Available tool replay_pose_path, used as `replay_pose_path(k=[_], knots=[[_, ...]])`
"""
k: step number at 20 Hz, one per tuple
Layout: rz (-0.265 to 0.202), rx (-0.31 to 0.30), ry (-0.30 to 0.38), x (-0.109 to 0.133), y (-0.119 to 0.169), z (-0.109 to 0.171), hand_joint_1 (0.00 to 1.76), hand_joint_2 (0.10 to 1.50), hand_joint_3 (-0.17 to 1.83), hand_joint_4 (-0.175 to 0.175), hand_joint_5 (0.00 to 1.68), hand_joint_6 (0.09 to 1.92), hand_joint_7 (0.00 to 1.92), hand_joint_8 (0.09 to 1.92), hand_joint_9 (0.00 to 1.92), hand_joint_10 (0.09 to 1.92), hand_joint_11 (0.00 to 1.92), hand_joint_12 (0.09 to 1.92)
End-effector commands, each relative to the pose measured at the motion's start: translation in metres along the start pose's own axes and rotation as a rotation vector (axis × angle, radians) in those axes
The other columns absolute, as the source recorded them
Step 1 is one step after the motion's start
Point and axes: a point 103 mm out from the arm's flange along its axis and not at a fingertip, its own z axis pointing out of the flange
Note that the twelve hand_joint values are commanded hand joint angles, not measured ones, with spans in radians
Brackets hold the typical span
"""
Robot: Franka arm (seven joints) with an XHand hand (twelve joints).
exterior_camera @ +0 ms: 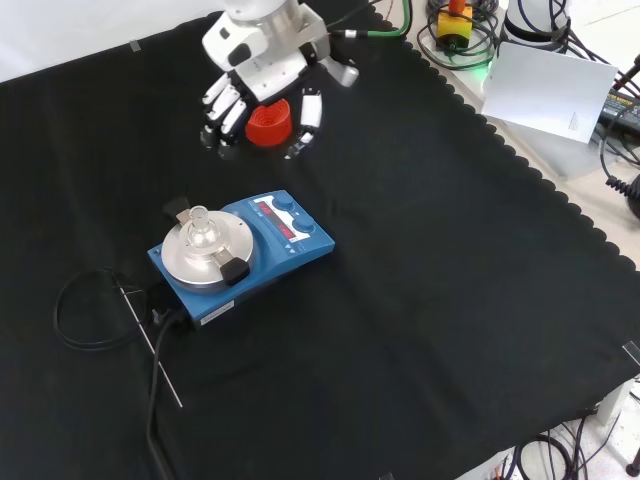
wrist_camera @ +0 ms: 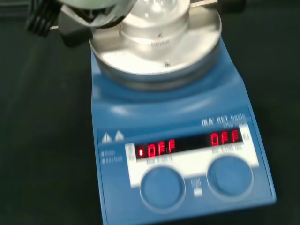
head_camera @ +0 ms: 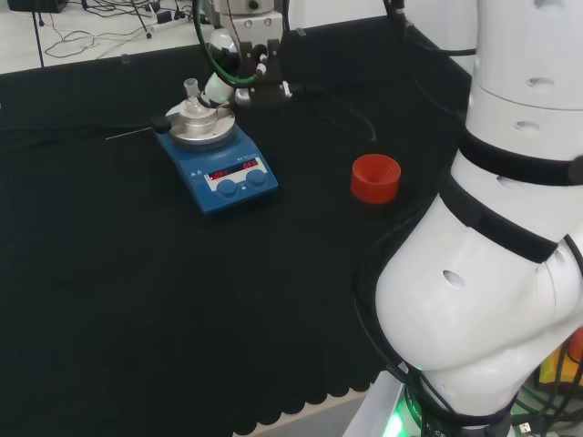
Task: Turn on the heater.
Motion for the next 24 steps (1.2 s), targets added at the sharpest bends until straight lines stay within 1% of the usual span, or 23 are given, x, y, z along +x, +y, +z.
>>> replay_pose_path(k=[1, 3, 8, 13, 15, 17, 21, 23, 24], knots=[[0.027, 0.029, -0.01, -0.006, -0.034, 0.015, 0.82, 0.66, 0.63, -0.051, 0.4, 0.43, 0.27, 0.69, 0.46, 0.68, 0.21, 1.38], [0.029, 0.049, -0.021, -0.007, -0.041, 0.023, 0.82, 0.67, 0.63, -0.049, 0.4, 0.4, 0.36, 0.7, 0.52, 0.67, 0.25, 1.37], [0.037, 0.145, -0.042, -0.005, -0.049, 0.042, 0.82, 0.67, 0.63, -0.047, 0.41, 0.33, 0.6, 0.71, 0.76, 0.61, 0.4, 1.33], [0.018, 0.205, -0.072, 0.004, -0.054, 0.06, 0.81, 0.68, 0.63, -0.05, 0.42, 0.26, 0.83, 0.73, 1.03, 0.57, 0.55, 1.28], [0.016, 0.23, -0.072, 0.007, -0.055, 0.068, 0.81, 0.68, 0.63, -0.051, 0.42, 0.24, 0.89, 0.74, 1.08, 0.56, 0.59, 1.27], [0.014, 0.249, -0.073, 0.009, -0.056, 0.072, 0.81, 0.68, 0.63, -0.054, 0.42, 0.23, 0.97, 0.76, 1.17, 0.58, 0.67, 1.24], [0.011, 0.297, -0.072, 0.008, -0.054, 0.077, 0.85, 0.7, 0.62, -0.071, 0.45, 0.21, 1.19, 0.85, 1.43, 0.62, 1.0, 1.03], [0.008, 0.314, -0.065, 0.009, -0.054, 0.079, 0.88, 0.72, 0.6, -0.08, 0.46, 0.21, 1.36, 0.98, 1.6, 0.74, 1.25, 0.9], [0.006, 0.323, -0.055, 0.009, -0.054, 0.08, 0.88, 0.72, 0.6, -0.083, 0.47, 0.21, 1.41, 1.02, 1.64, 0.81, 1.34, 0.85]])
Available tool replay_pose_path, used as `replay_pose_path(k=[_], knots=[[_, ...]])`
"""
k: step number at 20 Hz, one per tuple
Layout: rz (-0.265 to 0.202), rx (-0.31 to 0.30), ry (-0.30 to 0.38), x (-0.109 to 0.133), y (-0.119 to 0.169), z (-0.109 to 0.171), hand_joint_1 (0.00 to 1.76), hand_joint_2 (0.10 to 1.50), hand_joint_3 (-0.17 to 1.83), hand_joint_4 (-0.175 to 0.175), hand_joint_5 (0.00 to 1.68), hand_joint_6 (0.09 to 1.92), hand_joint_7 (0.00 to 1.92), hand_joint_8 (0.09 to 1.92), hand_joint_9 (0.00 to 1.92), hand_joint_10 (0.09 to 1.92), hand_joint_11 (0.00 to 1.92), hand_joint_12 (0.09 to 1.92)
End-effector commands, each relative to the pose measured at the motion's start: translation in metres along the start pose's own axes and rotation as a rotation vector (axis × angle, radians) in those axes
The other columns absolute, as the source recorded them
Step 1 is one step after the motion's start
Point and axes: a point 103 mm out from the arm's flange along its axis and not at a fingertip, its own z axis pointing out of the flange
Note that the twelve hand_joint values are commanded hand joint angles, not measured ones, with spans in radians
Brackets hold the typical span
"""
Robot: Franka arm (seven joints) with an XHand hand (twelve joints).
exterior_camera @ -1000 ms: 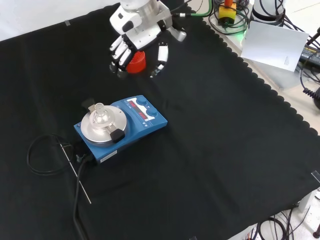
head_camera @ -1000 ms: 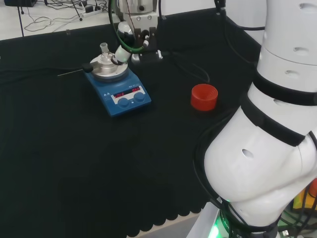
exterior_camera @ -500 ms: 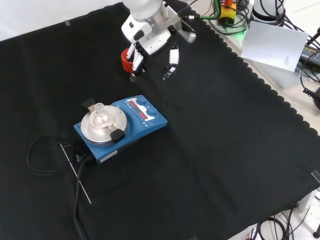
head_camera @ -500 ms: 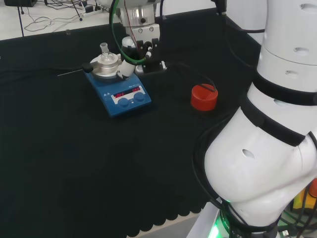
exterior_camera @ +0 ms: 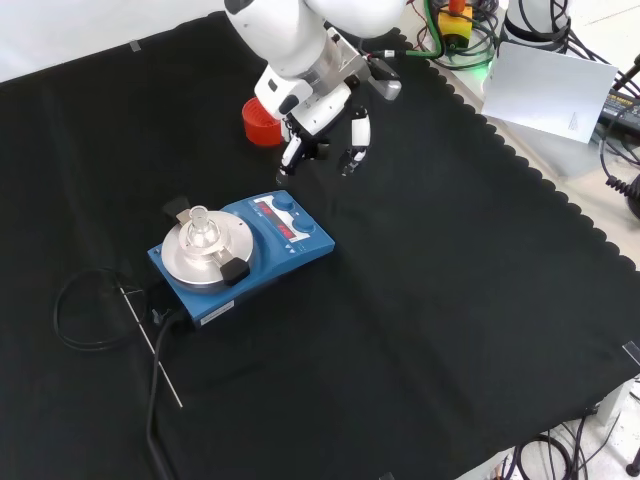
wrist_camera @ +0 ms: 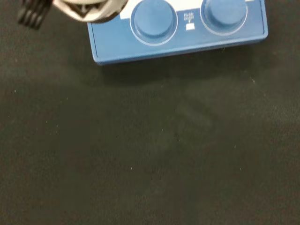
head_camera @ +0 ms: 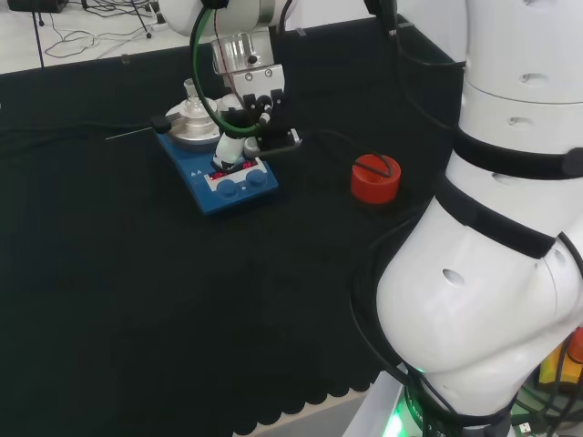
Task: Turn on the heater.
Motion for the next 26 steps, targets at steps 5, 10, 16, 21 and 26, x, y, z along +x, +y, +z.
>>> replay_pose_path(k=[5, 10, 16, 21, 26], knots=[[-0.046, 0.109, -0.023, 0.013, 0.005, 0.011, 0.88, 0.78, 0.57, -0.096, 0.49, 0.23, 1.56, 1.24, 1.71, 1.17, 1.57, 0.86], [-0.082, 0.208, -0.054, 0.017, 0.011, 0.016, 1.23, 0.82, 0.69, -0.082, 0.41, 0.37, 1.58, 1.34, 1.72, 1.27, 1.41, 1.01], [-0.074, 0.292, -0.047, 0.016, 0.015, 0.022, 1.39, 0.76, 0.9, -0.058, 0.25, 0.45, 1.6, 1.4, 1.73, 1.32, 1.26, 1.21], [-0.075, 0.331, -0.042, 0.011, 0.018, 0.023, 1.42, 0.72, 0.99, -0.046, 0.24, 0.27, 1.62, 1.42, 1.75, 1.34, 1.25, 1.26], [-0.076, 0.344, -0.045, 0.005, 0.017, 0.022, 1.43, 0.71, 1.02, -0.043, 0.26, 0.18, 1.62, 1.43, 1.75, 1.35, 1.25, 1.27]])
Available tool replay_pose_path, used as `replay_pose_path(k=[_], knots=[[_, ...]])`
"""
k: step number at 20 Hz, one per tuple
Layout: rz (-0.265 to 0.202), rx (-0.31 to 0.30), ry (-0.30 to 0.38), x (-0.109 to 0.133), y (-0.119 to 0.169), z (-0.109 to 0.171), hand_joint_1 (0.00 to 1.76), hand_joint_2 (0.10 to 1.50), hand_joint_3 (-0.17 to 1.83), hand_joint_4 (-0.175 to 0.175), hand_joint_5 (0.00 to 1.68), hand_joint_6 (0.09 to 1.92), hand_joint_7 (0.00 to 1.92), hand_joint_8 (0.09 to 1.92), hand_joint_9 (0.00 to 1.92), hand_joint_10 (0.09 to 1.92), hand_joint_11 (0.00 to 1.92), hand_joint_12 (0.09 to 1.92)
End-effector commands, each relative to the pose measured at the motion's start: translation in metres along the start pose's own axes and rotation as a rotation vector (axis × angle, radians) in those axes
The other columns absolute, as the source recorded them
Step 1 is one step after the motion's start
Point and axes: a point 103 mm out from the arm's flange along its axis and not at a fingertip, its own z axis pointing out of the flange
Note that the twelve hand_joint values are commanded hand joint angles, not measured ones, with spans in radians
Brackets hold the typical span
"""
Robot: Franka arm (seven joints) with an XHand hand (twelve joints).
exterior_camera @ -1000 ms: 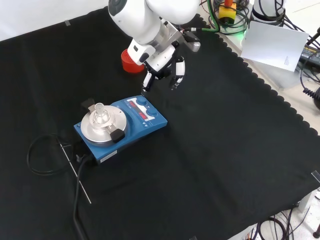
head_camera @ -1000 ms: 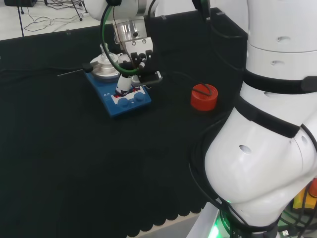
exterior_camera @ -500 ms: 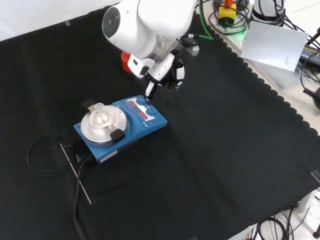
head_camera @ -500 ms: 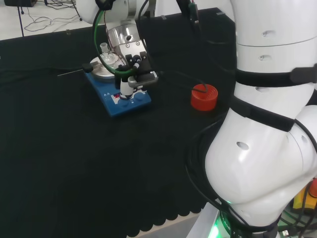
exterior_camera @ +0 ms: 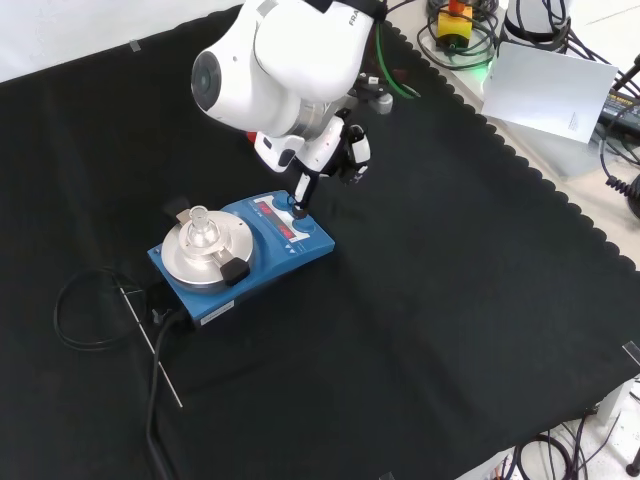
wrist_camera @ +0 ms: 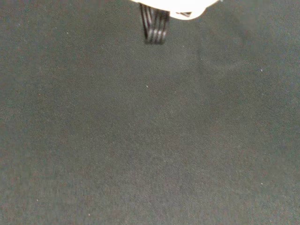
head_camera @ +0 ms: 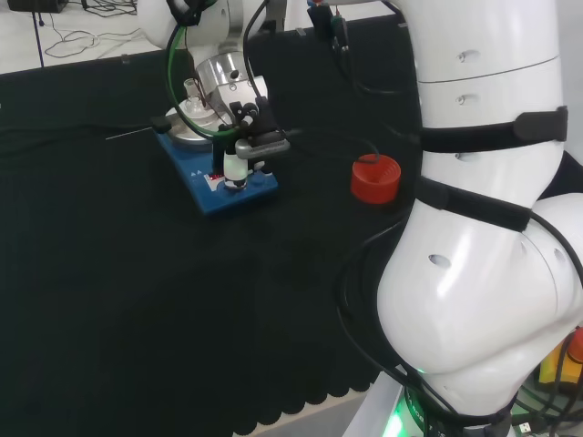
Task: Turn on the heater.
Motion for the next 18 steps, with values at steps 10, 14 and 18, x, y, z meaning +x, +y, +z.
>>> replay_pose_path(k=[10, 14, 18], knots=[[0.013, 0.087, -0.014, -0.0075, -0.0017, 0.0052, 1.43, 0.7, 1.04, -0.042, 0.3, 0.15, 1.62, 1.43, 1.75, 1.35, 1.26, 1.28], [0.014, 0.086, -0.014, -0.0062, -0.0022, 0.0031, 1.43, 0.7, 1.05, -0.042, 0.3, 0.14, 1.62, 1.43, 1.75, 1.35, 1.26, 1.28], [0.019, 0.089, -0.004, -0.0154, -0.0029, 0.004, 1.43, 0.7, 1.05, -0.042, 0.31, 0.13, 1.62, 1.43, 1.75, 1.35, 1.26, 1.28]])
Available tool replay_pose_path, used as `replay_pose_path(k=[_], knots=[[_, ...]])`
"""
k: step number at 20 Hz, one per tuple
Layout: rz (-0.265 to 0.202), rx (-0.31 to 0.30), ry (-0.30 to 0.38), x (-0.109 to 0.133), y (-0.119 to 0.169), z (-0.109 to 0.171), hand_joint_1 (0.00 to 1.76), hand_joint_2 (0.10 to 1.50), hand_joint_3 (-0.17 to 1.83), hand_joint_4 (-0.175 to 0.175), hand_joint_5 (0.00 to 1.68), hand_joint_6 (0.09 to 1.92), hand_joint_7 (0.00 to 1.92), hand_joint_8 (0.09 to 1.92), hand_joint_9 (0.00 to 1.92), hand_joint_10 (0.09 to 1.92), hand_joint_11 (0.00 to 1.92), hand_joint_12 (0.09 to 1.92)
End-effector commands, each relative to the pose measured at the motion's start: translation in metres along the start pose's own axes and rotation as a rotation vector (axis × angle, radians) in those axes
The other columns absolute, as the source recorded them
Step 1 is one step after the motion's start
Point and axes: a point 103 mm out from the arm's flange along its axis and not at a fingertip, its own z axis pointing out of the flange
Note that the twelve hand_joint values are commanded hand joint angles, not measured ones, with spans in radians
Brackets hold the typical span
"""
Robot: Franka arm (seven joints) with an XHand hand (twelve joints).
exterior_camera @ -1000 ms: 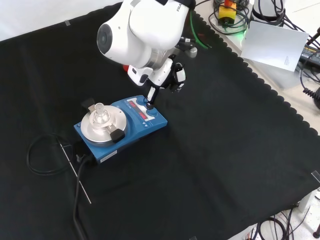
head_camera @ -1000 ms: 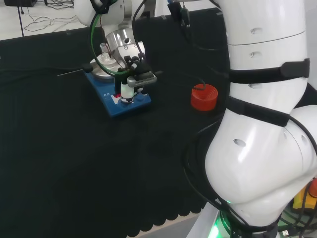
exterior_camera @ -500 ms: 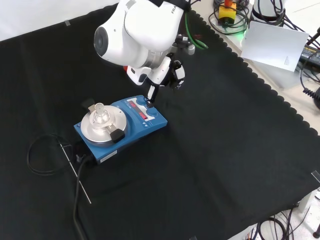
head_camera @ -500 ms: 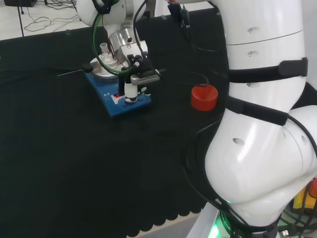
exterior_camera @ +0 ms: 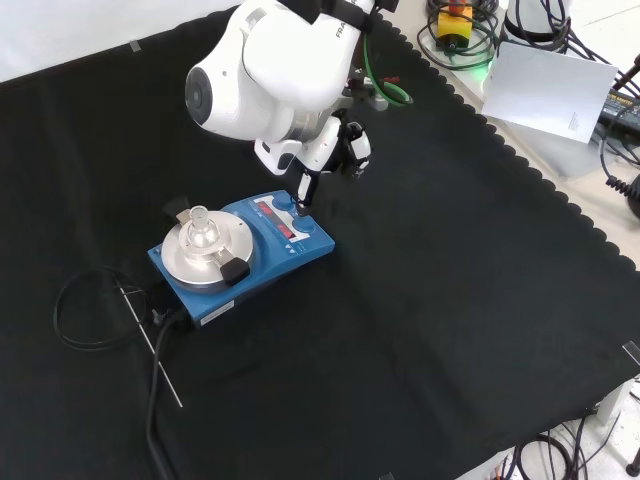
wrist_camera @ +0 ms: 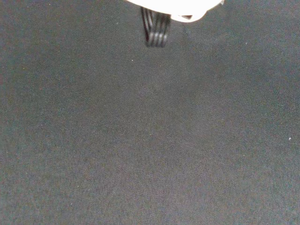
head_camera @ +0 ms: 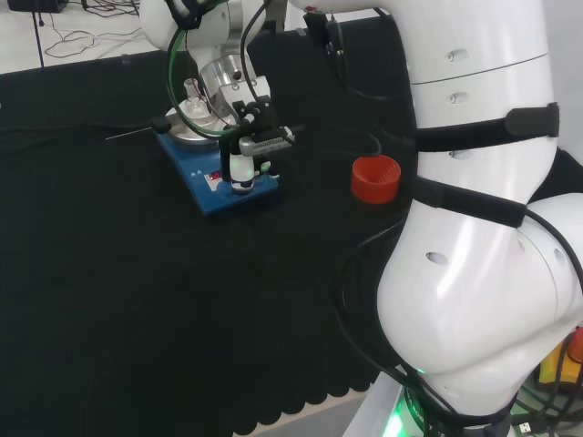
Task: Turn on the heater.
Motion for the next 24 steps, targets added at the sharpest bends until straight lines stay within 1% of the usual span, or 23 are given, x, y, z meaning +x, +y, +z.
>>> replay_pose_path(k=[1, 6, 7, 8, 10, 14, 16, 21, 24], knots=[[-0.005, 0.003, 0.009, -0.009, -0.001, 0.001, 1.43, 0.7, 1.05, -0.042, 0.31, 0.13, 1.62, 1.43, 1.75, 1.36, 1.26, 1.28], [-0.006, -0.005, -0.002, -0.002, 0.004, 0.003, 1.43, 0.69, 1.06, -0.042, 0.31, 0.13, 1.64, 1.43, 1.75, 1.35, 1.26, 1.28], [-0.012, -0.008, -0.004, 0.0, 0.005, 0.004, 1.43, 0.69, 1.06, -0.042, 0.32, 0.12, 1.64, 1.43, 1.75, 1.35, 1.26, 1.28], [-0.028, -0.011, 0.004, -0.004, 0.005, 0.005, 1.43, 0.69, 1.06, -0.042, 0.32, 0.12, 1.64, 1.43, 1.75, 1.35, 1.26, 1.28], [-0.037, -0.012, 0.006, -0.006, 0.005, 0.005, 1.43, 0.69, 1.06, -0.042, 0.32, 0.12, 1.64, 1.43, 1.75, 1.35, 1.26, 1.28], [-0.033, -0.005, -0.003, -0.004, 0.008, 0.004, 1.43, 0.69, 1.07, -0.041, 0.32, 0.11, 1.64, 1.42, 1.75, 1.35, 1.26, 1.28], [-0.041, -0.008, 0.005, -0.006, 0.008, 0.004, 1.43, 0.69, 1.07, -0.041, 0.32, 0.11, 1.64, 1.42, 1.75, 1.35, 1.26, 1.28], [-0.037, -0.004, -0.003, 0.003, 0.013, 0.003, 1.44, 0.69, 1.07, -0.041, 0.33, 0.11, 1.65, 1.42, 1.76, 1.35, 1.26, 1.28], [-0.044, -0.008, 0.008, -0.002, 0.012, 0.004, 1.44, 0.69, 1.08, -0.041, 0.33, 0.11, 1.65, 1.42, 1.76, 1.35, 1.26, 1.29]])
